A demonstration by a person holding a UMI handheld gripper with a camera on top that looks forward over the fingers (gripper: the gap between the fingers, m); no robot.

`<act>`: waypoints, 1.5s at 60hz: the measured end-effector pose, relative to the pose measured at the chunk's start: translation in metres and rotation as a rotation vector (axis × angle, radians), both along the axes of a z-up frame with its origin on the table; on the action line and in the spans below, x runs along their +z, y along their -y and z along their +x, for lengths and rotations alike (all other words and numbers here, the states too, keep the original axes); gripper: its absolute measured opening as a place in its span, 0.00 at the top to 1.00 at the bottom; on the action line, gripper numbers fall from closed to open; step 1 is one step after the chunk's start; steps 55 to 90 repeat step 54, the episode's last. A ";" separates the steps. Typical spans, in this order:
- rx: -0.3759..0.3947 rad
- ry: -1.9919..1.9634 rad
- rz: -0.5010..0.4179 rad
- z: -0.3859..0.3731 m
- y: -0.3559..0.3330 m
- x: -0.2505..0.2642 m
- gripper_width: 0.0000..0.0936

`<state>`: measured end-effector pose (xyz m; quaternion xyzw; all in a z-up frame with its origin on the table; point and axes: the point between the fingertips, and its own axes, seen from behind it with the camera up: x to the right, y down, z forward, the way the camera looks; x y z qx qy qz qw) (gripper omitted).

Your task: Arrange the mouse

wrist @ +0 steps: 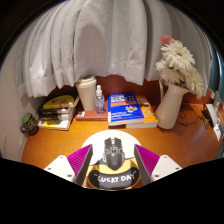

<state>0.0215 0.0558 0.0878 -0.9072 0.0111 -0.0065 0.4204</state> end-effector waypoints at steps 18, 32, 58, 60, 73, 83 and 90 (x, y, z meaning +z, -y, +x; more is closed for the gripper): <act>0.030 -0.039 0.113 -0.009 0.126 0.101 0.12; 0.063 -0.044 0.154 -0.011 0.211 0.125 0.12; 0.038 -0.061 0.177 0.002 0.268 0.129 0.14; 0.038 -0.061 0.177 0.002 0.268 0.129 0.14; 0.038 -0.061 0.177 0.002 0.268 0.129 0.14; 0.038 -0.061 0.177 0.002 0.268 0.129 0.14; 0.038 -0.061 0.177 0.002 0.268 0.129 0.14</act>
